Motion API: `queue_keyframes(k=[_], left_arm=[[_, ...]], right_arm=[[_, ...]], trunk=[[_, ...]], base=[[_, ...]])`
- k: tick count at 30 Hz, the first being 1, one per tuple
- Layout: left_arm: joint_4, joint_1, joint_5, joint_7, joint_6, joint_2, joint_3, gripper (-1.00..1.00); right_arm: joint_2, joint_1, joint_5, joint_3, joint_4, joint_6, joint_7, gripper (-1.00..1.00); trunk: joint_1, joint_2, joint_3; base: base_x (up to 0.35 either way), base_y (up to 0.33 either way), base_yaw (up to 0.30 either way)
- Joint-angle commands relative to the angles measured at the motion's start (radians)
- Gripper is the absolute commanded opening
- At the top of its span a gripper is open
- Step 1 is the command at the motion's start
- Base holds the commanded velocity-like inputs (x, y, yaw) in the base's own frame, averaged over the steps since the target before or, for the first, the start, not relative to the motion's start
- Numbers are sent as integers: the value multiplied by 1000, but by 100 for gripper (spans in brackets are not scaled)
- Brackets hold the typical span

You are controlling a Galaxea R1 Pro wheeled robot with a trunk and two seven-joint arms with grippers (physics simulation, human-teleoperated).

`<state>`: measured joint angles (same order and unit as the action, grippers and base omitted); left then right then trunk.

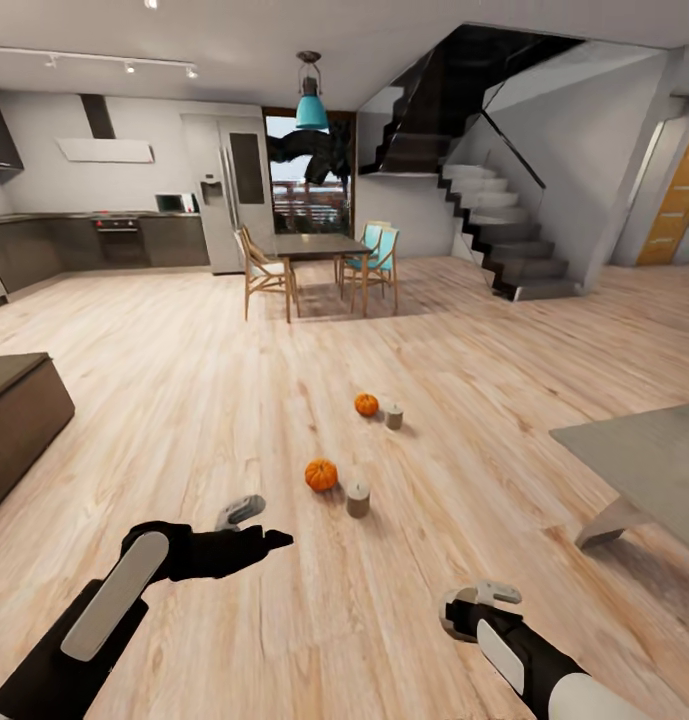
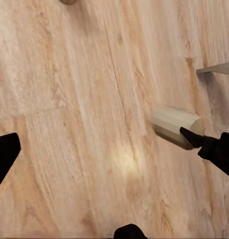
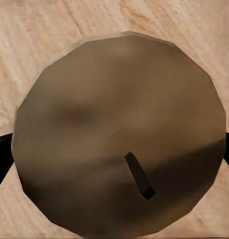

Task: Place each of the two pumpkins and all three candles from the living room inside a cabinet in the living room (use any cabinet), then make sure every cabinet is closed, and position the cauldron so it is next to a table in the living room.

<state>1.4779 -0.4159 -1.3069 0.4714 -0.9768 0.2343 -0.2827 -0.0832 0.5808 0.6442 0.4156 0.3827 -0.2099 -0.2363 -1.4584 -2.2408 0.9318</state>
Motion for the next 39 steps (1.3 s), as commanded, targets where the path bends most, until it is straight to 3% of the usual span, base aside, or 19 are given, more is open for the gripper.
queue_keyframes(k=[1, 6, 11, 14, 20, 32, 39], left_arm=[[-1, -1, 9, 30, 6, -3, -1, 100], [-26, -1, 121, 125, 54, -37, -1, 100], [-37, -2, 259, 255, 63, -109, -1, 100], [-38, -2, 313, 284, 63, -141, -2, 100], [-35, -1, 332, 288, 62, -155, -12, 100], [-39, -1, 334, 288, 63, -155, -13, 100], [-39, -1, 336, 288, 63, -153, -13, 100]], right_arm=[[-1, 0, 12, 8, 2, -3, -3, -100], [-1, 1, 12, 6, 2, -3, -4, -100], [-1, 1, 12, 6, 2, -3, -4, -100], [-1, 1, 12, 6, 2, -3, -4, -100], [-2, 0, 12, 2, 19, 0, -6, -100], [-5, -2, 19, -1, 307, -61, -13, -100], [-7, -5, 26, -3, 378, -118, -14, -100]], trunk=[[4, 7, -3], [23, 42, -19], [42, 77, -35], [46, 84, -38], [46, 84, -38], [46, 84, -38], [46, 84, -38]], base=[[0, 0, -258], [0, 0, -138], [0, 0, -13], [0, 0, -1], [66, 0, 0], [312, -66, 0], [323, -132, 0]])
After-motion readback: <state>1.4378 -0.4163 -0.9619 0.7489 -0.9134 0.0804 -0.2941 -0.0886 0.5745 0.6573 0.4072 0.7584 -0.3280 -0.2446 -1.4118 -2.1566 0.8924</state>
